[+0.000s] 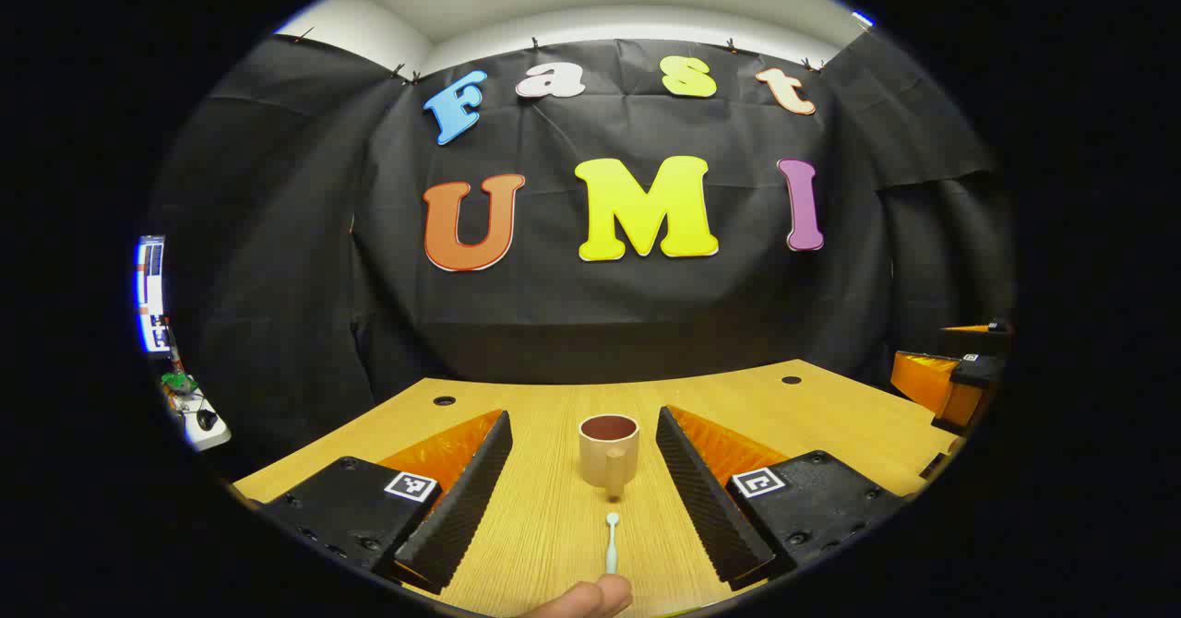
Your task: Put the toothbrush and toothpaste on the desktop into the cup, then pick up the cup and place it on the coaster on the desktop.
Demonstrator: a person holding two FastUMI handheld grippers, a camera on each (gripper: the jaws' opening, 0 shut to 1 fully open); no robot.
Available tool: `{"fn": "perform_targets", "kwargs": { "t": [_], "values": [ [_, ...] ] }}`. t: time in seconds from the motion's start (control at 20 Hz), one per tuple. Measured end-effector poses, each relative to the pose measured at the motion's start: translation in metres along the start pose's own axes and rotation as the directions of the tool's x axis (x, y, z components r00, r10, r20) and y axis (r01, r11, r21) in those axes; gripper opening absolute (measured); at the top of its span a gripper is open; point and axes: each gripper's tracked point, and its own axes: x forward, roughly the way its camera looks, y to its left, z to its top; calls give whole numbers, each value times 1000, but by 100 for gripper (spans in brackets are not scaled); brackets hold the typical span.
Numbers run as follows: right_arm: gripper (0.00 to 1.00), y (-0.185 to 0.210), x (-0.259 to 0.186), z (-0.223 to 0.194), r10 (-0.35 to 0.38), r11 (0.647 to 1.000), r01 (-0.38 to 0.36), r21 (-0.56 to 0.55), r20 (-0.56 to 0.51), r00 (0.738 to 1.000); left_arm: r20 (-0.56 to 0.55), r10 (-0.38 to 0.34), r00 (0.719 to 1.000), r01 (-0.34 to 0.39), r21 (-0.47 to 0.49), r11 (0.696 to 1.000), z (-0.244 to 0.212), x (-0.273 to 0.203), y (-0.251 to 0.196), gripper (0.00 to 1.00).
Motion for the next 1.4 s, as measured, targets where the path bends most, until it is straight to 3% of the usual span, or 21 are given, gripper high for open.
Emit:
{"fn": "perform_targets", "kwargs": {
  "t": [0.35, 0.8, 1.1, 1.4],
  "values": [
    [95, 22, 9, -12, 36, 999, -36, 10, -25, 999, 8, 9, 1000, -9, -15, 1000, -4, 5, 6, 100],
    [95, 41, -20, -24, 47, 999, -47, 19, -32, 998, 64, 14, 998, -12, -17, 1000, 5, -30, 19, 100],
    [95, 42, -17, -24, 57, 998, -56, -15, 18, 998, 30, 19, 999, -19, -14, 1000, -11, -22, 12, 100],
    [95, 11, 5, -39, 28, 999, -29, -15, -15, 999, 23, 13, 1000, -13, -5, 1000, -26, -10, 15, 100]
  ]
}}
